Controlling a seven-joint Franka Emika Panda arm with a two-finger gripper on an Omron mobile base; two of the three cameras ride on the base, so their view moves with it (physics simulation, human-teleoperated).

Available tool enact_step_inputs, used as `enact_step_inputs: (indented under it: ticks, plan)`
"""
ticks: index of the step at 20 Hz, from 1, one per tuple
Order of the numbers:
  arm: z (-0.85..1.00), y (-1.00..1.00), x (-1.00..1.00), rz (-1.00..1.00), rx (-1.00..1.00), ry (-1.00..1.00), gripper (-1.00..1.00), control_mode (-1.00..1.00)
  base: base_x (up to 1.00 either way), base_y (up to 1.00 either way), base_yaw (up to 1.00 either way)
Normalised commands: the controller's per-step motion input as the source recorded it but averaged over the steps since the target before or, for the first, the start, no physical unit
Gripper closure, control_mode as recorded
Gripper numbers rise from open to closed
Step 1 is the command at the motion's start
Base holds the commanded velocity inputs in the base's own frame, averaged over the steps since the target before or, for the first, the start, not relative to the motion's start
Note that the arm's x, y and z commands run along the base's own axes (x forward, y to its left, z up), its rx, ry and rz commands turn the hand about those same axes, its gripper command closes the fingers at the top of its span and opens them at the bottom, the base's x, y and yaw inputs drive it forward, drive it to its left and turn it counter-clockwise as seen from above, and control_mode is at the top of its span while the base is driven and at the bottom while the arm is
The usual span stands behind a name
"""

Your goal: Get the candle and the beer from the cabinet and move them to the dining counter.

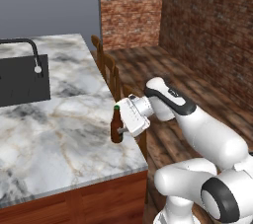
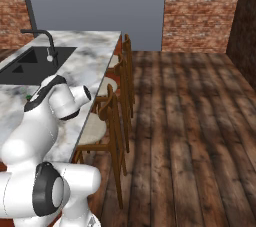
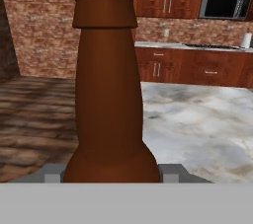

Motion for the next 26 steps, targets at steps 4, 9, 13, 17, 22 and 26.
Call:
enact_step_inputs:
  ticks: [4,9,13,17,22,26]
  plan:
    - [-0.15,0.0,0.0,0.0,0.0,0.0,1.0,-1.0,0.0,0.0,0.0]
    - [-0.16,0.0,0.0,0.0,0.0,0.0,1.0,-1.0,0.0,0.0,0.0]
    - [-0.18,0.0,0.04,0.0,0.0,0.0,1.0,-1.0,0.0,0.0,0.0]
    - [-0.2,0.0,0.06,0.0,0.0,0.0,1.0,-1.0,0.0,0.0,0.0]
    - [-0.21,0.0,0.09,0.0,0.0,0.0,1.0,-1.0,0.0,0.0,0.0]
    - [-0.2,0.0,0.13,0.0,0.0,0.0,1.0,-1.0,0.0,0.0,0.0]
